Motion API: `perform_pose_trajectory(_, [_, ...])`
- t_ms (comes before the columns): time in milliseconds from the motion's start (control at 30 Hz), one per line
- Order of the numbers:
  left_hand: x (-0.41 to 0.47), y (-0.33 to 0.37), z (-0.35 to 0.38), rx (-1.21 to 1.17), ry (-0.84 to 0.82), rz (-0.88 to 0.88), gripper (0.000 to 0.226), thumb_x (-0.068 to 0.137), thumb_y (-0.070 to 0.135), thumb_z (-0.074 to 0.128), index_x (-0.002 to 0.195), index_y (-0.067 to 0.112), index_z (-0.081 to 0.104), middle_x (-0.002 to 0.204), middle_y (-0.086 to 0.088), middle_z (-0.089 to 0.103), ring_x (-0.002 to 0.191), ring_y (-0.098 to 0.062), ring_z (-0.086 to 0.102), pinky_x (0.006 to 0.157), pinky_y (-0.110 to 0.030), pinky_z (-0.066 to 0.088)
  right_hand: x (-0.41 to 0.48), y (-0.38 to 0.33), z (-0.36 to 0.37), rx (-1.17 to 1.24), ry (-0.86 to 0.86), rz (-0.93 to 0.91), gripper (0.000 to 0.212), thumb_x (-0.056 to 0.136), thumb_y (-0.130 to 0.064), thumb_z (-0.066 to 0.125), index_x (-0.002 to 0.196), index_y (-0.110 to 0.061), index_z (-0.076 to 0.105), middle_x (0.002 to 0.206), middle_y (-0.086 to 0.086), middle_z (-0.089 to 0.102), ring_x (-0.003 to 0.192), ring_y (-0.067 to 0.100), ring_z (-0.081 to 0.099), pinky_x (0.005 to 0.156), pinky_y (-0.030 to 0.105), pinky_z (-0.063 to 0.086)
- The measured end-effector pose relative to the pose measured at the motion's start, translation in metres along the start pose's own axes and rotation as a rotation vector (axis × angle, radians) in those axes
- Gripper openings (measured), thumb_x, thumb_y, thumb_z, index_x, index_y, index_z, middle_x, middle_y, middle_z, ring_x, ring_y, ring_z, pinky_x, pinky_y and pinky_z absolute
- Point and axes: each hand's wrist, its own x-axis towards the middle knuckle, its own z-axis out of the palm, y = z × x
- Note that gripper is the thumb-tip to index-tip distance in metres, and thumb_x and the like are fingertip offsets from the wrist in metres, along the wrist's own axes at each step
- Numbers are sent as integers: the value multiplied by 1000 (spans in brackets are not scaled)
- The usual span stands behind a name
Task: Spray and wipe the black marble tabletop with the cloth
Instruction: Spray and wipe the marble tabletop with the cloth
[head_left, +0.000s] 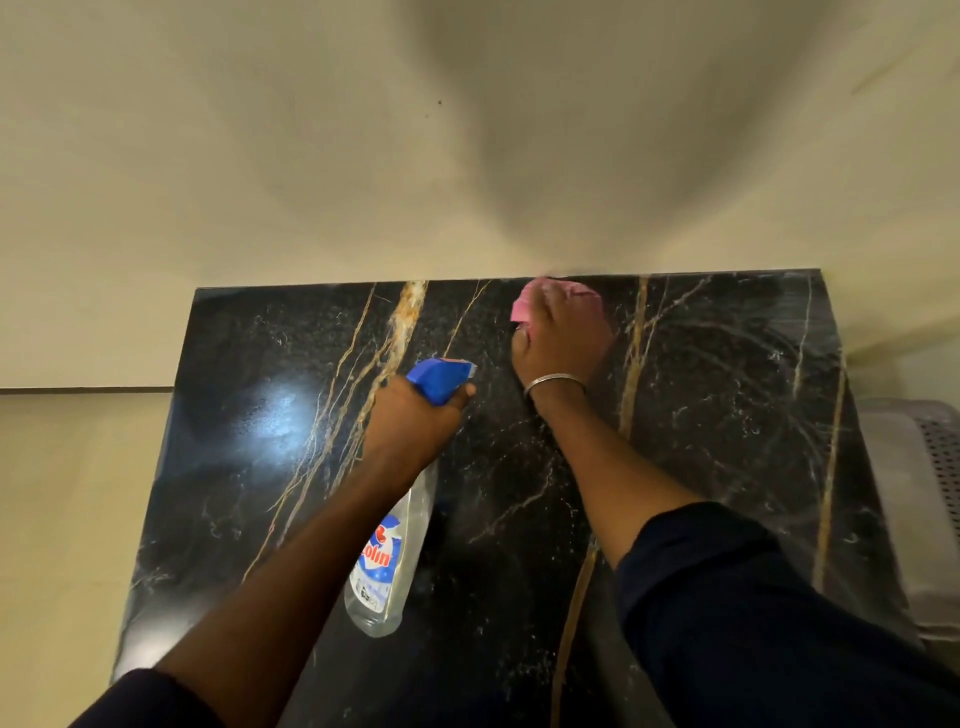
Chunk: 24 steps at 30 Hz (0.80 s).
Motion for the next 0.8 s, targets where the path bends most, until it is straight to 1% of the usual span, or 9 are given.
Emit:
perform_pose_trajectory(100, [2, 3, 3, -2, 3, 0, 27, 88, 38, 66, 100, 15, 57, 73, 1, 58, 63, -8, 55, 56, -18, 42, 3, 14, -6, -86, -50, -179, 61, 91, -38, 50, 148, -24, 37, 155, 1, 36, 140, 33, 29, 107, 53, 27])
perform_pose_trajectory(167, [2, 6, 5, 8, 3, 19, 26, 88, 37, 66, 98, 15, 57, 71, 2, 57, 62, -8, 54, 56, -19, 41, 10, 42, -13, -141, -44, -228, 60, 91, -39, 48, 148, -25, 36, 155, 0, 35, 140, 31, 28, 107, 50, 28])
perform_pose_trajectory(267, [2, 10, 8, -3, 9, 29, 25, 88, 37, 66, 94, 15, 57, 66, 2, 55, 58, -8, 53, 55, -19, 40, 23, 93, -30, -130, 12, -86, 60, 91, -37, 50, 148, -26, 35, 154, 1, 35, 139, 34, 29, 103, 53, 31])
perform_pose_trajectory(367, [-1, 16, 11, -17, -4, 47, 22, 89, 35, 65, 94, 17, 55, 68, 2, 55, 60, -8, 54, 56, -19, 42, 23, 130, -40, -117, 31, 50, 61, 92, -35, 52, 149, -24, 33, 155, 4, 33, 139, 37, 27, 102, 55, 31])
perform_pose_trajectory(500, [-8, 21, 14, -30, 4, 53, 21, 90, 35, 65, 94, 17, 54, 68, 3, 55, 61, -10, 55, 56, -18, 42, 19, 108, -35, -57, 95, 389, 62, 93, -36, 51, 150, -21, 31, 155, 9, 32, 140, 43, 24, 108, 59, 26])
perform_pose_trajectory(567, [-10, 21, 14, -20, -3, 49, 21, 90, 36, 64, 95, 18, 54, 68, 3, 56, 61, -9, 56, 56, -18, 42, 17, 78, -34, -7, 75, 429, 63, 92, -35, 50, 150, -20, 29, 156, 10, 30, 140, 46, 21, 110, 60, 22])
perform_pose_trajectory(600, [-12, 21, 15, -18, -6, 45, 22, 90, 36, 64, 97, 18, 54, 70, 3, 56, 62, -8, 56, 56, -17, 41, 14, 64, -33, -1, 55, 370, 63, 91, -35, 51, 149, -21, 30, 156, 10, 30, 139, 47, 22, 108, 60, 23])
perform_pose_trajectory(700, [-15, 22, 16, -20, -6, 30, 24, 89, 36, 65, 100, 17, 55, 72, 4, 56, 64, -7, 56, 56, -17, 41, -6, 24, -17, -48, -7, 64, 64, 87, -35, 54, 147, -22, 34, 152, 7, 35, 134, 41, 31, 103, 58, 31])
perform_pose_trajectory(800, [-19, 25, 20, -17, -11, 12, 21, 90, 34, 65, 97, 18, 53, 71, 3, 55, 63, -8, 55, 58, -18, 44, -23, 9, -7, -92, -69, -148, 62, 89, -37, 52, 148, -23, 36, 154, 3, 36, 136, 37, 32, 104, 54, 31])
